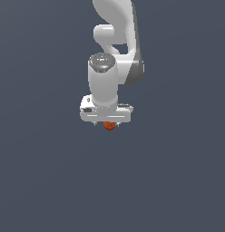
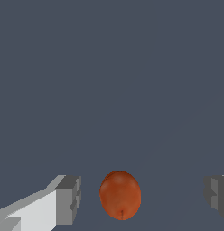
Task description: Pick up the object and move it to a goal position.
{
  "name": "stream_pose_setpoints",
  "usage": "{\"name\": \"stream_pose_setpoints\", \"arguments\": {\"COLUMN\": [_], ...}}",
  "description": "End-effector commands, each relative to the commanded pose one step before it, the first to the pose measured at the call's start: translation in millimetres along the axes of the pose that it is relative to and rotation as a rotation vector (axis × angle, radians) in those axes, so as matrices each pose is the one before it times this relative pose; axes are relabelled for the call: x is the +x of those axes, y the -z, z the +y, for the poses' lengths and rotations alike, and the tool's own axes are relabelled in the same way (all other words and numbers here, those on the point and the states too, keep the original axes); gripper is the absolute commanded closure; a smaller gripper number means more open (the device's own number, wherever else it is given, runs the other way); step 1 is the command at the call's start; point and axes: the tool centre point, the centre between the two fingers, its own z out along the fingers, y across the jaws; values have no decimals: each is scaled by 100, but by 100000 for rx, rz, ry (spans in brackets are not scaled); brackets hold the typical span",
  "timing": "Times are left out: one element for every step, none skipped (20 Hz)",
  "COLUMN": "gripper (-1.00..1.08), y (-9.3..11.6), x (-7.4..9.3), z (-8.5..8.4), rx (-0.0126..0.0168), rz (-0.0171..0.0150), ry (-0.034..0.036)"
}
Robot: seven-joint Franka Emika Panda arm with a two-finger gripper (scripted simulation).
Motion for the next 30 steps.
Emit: {"name": "stream_pose_setpoints", "arguments": {"gripper": [-92, -92, -92, -92, -92, -92, -92, -92, -92, -92, -92, -92, -92, -92, -92, -92, -92, -92, -92, -92, -92, -92, -92, -92, -92, -92, -92, -92, -92, -92], "y": [0, 1, 31, 39, 55, 69, 74, 60, 45, 30, 14, 2, -16, -22, -30, -38, -48, -57, -67, -77, -86, -95, -104, -113, -121, -130, -139, -147, -156, -164], "x": [0, 3, -1, 1, 0, -1, -2, -1, 0, 2, 3, 1, 0, -10, -22, -32, -41, -50, -57, -66, -74, -83, -92, -101, -110, -120, -131, -141, -152, -163], "z": [1, 73, 80, 188, 257, 332, 349, 276, 197, 120, 48, -8, -56, -51, -25, -15, -14, -21, -31, -37, -44, -47, -47, -49, -48, -50, -51, -50, -48, -46], "rx": [0, 0, -177, -218, -308, -386, -412, -323, -232, -139, -51, 0, 72, 53, 29, 14, 13, 21, 32, 41, 48, 52, 54, 56, 59, 63, 67, 70, 73, 75], "rz": [0, 0, 48, 57, 79, 95, 97, 73, 50, 29, 10, 0, -15, -10, -4, 1, 2, 1, -1, -2, -4, -5, -5, -5, -6, -7, -9, -10, -11, -13], "ry": [0, 0, 169, 211, 307, 402, 460, 397, 325, 237, 128, 0, -95, -243, -389, -526, -662, -796, -923, -1053, -1181, -1306, -1431, -1561, -1688, -1819, -1952, -2084, -2219, -2356]}}
